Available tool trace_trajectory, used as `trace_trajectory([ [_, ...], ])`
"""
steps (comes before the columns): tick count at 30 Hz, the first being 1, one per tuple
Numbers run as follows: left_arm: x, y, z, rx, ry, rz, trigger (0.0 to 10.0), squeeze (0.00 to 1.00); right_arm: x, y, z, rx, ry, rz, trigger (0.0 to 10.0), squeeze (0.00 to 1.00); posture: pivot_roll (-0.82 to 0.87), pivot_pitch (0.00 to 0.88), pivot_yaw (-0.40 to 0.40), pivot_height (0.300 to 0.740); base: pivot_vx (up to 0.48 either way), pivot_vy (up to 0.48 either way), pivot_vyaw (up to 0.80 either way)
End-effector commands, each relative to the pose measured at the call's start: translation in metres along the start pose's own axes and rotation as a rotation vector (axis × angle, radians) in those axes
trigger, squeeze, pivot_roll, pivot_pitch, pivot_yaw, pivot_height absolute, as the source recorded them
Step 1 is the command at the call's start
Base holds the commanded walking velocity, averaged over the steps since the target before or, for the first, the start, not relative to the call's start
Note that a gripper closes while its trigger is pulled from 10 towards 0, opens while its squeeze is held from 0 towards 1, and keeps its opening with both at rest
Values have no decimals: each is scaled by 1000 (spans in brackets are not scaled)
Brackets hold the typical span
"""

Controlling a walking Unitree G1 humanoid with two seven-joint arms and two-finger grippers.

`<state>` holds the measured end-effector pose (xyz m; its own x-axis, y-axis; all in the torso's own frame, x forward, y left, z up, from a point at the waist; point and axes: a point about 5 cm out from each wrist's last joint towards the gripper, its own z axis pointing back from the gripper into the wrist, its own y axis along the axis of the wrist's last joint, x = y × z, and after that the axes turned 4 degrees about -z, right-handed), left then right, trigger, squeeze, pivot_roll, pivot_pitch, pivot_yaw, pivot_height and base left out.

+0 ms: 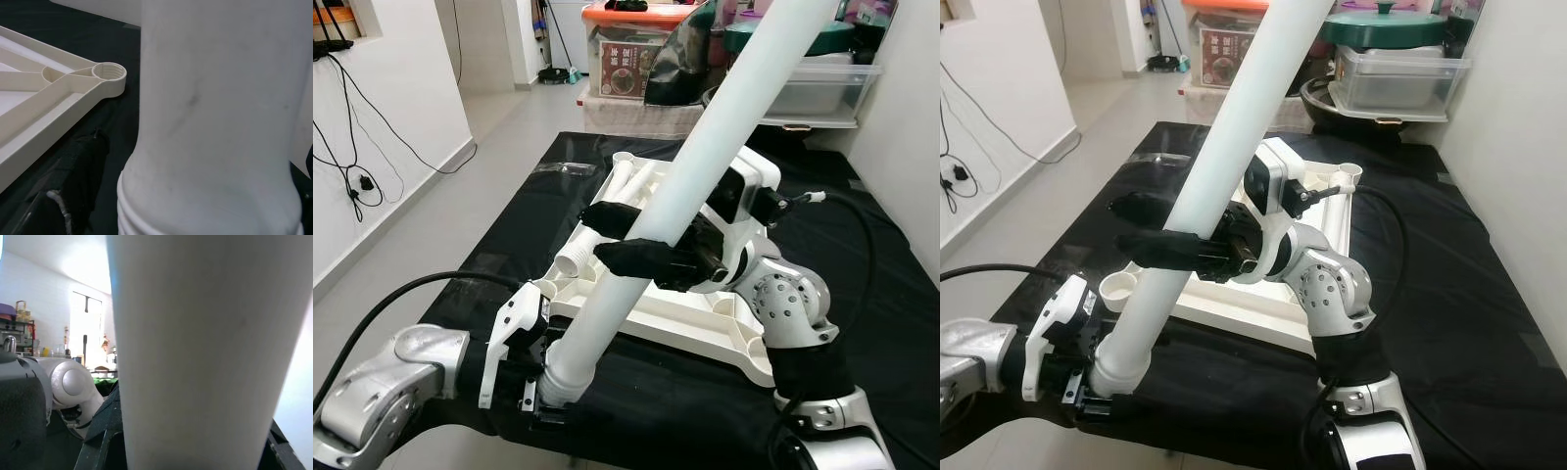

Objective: Building children table

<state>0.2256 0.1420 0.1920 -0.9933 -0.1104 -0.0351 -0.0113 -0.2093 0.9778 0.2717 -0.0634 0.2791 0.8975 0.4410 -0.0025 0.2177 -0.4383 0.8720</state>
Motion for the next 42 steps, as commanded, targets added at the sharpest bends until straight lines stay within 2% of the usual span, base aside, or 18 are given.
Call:
trace_trajectory([
  [1,13,29,-21,81,-147,-111,0,0,-1,-23,-38,35,156,-101,0,0,121,0,-17,740,0,0,0],
  [13,14,28,-19,113,-161,-88,0,0,-2,-24,-36,55,135,-107,0,0,112,0,-20,740,0,0,0],
  [20,12,30,-20,132,-111,-94,0,0,8,-26,-33,54,-19,-117,588,0,111,0,-27,740,0,0,0],
  [21,10,29,-18,125,-78,-100,706,0,13,-30,-27,30,-130,-139,10000,1000,111,0,-31,740,0,0,0],
  [22,10,29,-18,125,-78,-100,706,0,13,-30,-27,30,-130,-139,10000,1000,111,0,-31,740,0,0,0],
  [23,9,28,-17,120,-64,-103,3059,0,14,-32,-25,22,-158,-145,10000,1000,111,0,-31,740,0,0,0],
  [24,8,28,-15,113,-44,-108,4353,0,15,-33,-23,11,-199,-135,10000,1000,106,0,-29,740,0,0,0],
  [26,7,27,-14,109,-33,-111,4353,0,16,-33,-22,5,-222,-126,10000,1000,104,0,-29,740,0,0,0],
  [27,4,28,-12,108,-13,-114,7647,0,16,-34,-20,1,-249,-122,10000,1000,102,0,-29,740,0,0,0],
  [28,2,28,-10,107,9,-117,9373,0,16,-34,-19,-5,-271,-112,10000,1000,102,0,-29,740,0,0,0],
  [29,-1,28,-7,106,40,-115,10000,0,17,-33,-17,0,-316,-100,10000,839,99,0,-28,740,0,0,0],
  [30,-1,28,-7,106,40,-115,10000,0,17,-33,-17,0,-316,-100,10000,839,99,0,-28,740,0,0,0],
  [32,-5,24,-4,80,95,-116,10000,0,19,-31,-13,-4,-407,-65,10000,0,98,0,-27,740,0,0,0],
  [36,-6,11,-3,7,154,-120,10000,0,26,-30,-7,-31,-550,-10,10000,0,95,0,-26,740,0,0,0],
  [38,-18,-6,1,-106,325,-132,10000,0,33,-26,0,-17,-668,24,10000,0,86,0,-21,740,0,0,0],
  [39,-18,-6,1,-106,325,-132,10000,0,33,-26,0,-17,-668,24,10000,0,86,0,-21,740,0,0,0],
  [40,-28,-23,6,-216,468,-146,10000,0,38,-22,6,8,-769,36,10000,0,87,0,-22,740,0,0,0],
  [42,-30,-28,7,-243,499,-146,10000,0,39,-21,8,18,-794,35,10000,0,87,0,-22,740,0,0,0],
])
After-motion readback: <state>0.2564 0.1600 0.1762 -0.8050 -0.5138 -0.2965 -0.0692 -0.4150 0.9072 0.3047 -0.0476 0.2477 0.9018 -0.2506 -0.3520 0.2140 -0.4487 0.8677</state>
